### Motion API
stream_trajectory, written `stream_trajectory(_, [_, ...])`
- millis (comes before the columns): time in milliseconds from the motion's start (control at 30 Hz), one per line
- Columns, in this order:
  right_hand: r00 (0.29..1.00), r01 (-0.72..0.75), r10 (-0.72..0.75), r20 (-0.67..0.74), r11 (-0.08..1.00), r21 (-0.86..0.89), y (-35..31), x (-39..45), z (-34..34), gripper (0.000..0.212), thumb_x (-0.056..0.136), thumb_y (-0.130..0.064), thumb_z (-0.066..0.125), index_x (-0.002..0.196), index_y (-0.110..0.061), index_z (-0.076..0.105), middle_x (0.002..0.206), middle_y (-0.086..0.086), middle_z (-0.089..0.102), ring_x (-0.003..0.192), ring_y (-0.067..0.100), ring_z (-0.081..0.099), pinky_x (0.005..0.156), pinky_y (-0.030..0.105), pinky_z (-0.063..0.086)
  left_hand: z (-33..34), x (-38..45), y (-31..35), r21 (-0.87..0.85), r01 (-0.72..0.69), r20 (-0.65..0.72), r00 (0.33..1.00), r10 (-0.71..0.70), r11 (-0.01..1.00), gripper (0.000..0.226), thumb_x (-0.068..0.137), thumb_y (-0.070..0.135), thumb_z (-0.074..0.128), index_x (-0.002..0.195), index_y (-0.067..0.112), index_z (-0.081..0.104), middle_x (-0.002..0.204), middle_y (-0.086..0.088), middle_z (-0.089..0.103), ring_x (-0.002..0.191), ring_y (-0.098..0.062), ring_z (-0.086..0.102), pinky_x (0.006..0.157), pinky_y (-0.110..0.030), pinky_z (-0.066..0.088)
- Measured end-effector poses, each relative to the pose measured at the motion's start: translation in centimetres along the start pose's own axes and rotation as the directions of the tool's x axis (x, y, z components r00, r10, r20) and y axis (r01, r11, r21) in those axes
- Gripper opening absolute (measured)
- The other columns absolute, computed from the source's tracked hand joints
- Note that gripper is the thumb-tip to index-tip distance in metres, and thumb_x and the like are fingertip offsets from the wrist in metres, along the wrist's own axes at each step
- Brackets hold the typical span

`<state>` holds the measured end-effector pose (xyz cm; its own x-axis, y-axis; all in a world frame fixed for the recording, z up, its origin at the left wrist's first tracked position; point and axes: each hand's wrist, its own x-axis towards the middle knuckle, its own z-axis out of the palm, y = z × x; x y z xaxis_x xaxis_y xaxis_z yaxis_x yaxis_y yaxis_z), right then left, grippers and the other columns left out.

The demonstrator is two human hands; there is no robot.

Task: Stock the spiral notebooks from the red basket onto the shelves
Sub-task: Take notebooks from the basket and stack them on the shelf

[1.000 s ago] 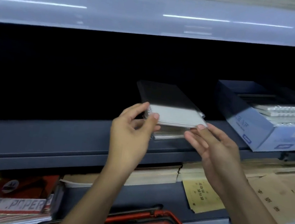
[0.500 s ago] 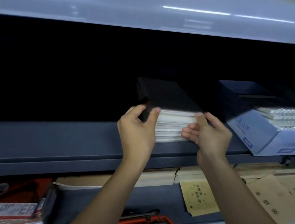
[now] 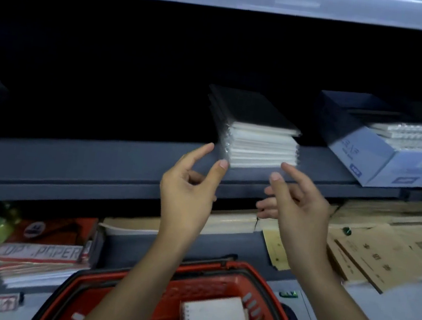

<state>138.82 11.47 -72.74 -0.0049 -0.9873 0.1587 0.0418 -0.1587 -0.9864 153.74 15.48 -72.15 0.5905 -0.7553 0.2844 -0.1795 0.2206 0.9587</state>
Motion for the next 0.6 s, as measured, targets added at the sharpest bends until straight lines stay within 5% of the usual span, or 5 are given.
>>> stream_trajectory(100, [0.997, 0.01, -0.003, 0.081, 0.995, -0.097, 1.3, -3.4, -0.2, 0.032, 0.095, -0.031, 0.066, 0.126, -0.027, 0.064, 0.087, 0.003, 0.074, 0.072, 0.019, 0.072, 0.063, 0.035, 0.062, -2.3, -2.8, -0.3, 0.0, 0.043, -0.011, 0.999, -0.043, 0.999, 0.03, 0.09, 0.026, 0.073, 0.12, 0.027, 0.069, 0.072, -0.031, 0.064, 0.061, -0.036, 0.064, 0.052, -0.017, 0.051])
stream_trajectory(233, [0.992, -0.038, 0.063, 0.113, 0.977, -0.21, 4.0, -7.2, -0.8, 0.026, 0.091, -0.036, 0.07, 0.115, -0.027, 0.071, 0.089, -0.001, 0.073, 0.077, 0.019, 0.073, 0.063, 0.033, 0.06, -5.5, -6.7, -3.3, 0.037, 0.138, -0.009, 0.99, -0.138, 0.99, 0.021, 0.09, 0.024, 0.073, 0.111, 0.028, 0.071, 0.082, 0.007, 0.076, 0.059, -0.02, 0.067, 0.054, -0.026, 0.055])
stream_trajectory(333, [0.969, -0.084, 0.162, 0.189, 0.928, -0.364, 7.7, -9.7, -2.1, 0.023, 0.087, -0.046, 0.069, 0.105, -0.032, 0.072, 0.088, -0.004, 0.072, 0.087, 0.021, 0.072, 0.08, 0.038, 0.059, -7.3, -10.9, -7.7, 0.071, 0.305, 0.04, 0.95, -0.308, 0.95, 0.02, 0.09, 0.015, 0.073, 0.106, 0.026, 0.069, 0.102, -0.001, 0.075, 0.066, -0.01, 0.064, 0.058, -0.035, 0.059])
stream_trajectory(467, [0.789, -0.151, 0.55, 0.275, 0.607, -0.781, 13.0, -11.9, -4.2, 0.017, 0.094, -0.037, 0.064, 0.091, -0.022, 0.071, 0.097, 0.008, 0.072, 0.096, 0.027, 0.067, 0.073, 0.02, 0.048, -8.1, -17.9, -13.7, 0.252, 0.584, 0.154, 0.763, -0.628, 0.772, 0.028, 0.083, 0.006, 0.074, 0.109, 0.015, 0.067, 0.107, -0.014, 0.073, 0.079, -0.026, 0.07, 0.079, -0.051, 0.06])
stream_trajectory(600, [0.65, -0.311, 0.749, 0.126, 0.413, -0.856, 16.2, -13.1, -5.2, 0.029, 0.089, -0.037, 0.068, 0.099, -0.01, 0.071, 0.098, 0.006, 0.068, 0.082, 0.021, 0.065, 0.06, 0.022, 0.042, -7.0, -21.9, -15.9, 0.526, 0.526, 0.199, 0.688, -0.698, 0.668, 0.035, 0.087, 0.01, 0.069, 0.121, 0.008, 0.064, 0.091, -0.007, 0.07, 0.08, -0.021, 0.065, 0.08, -0.022, 0.05])
